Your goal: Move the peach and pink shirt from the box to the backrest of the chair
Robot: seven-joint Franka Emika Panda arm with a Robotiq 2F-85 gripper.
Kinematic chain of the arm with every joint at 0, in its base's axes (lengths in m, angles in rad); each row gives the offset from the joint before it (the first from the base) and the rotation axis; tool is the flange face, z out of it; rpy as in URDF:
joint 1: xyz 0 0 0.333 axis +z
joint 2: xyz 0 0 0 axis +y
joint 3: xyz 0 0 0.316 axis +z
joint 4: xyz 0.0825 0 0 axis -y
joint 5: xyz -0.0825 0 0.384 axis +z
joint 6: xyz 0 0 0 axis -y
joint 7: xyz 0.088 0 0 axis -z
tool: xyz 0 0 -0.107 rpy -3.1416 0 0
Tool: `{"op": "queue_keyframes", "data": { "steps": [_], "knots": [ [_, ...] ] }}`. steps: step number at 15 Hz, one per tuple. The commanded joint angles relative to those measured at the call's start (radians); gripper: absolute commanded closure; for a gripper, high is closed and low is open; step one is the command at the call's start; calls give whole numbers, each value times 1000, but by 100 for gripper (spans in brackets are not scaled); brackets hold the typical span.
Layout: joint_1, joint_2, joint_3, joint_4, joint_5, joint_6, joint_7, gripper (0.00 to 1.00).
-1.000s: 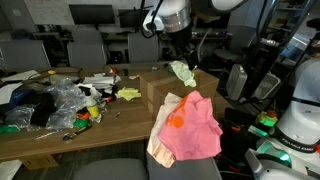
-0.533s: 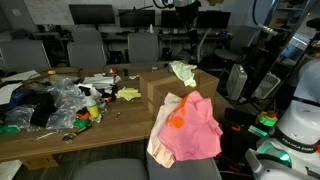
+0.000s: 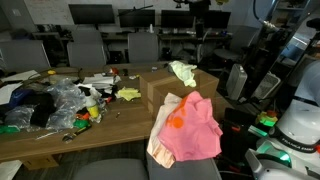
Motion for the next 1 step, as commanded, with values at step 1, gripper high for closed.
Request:
{"op": "queue_keyframes", "data": {
  "steps": [1],
  "knots": [
    [-12, 1, 0, 0, 6, 1, -2, 0]
  ]
}}
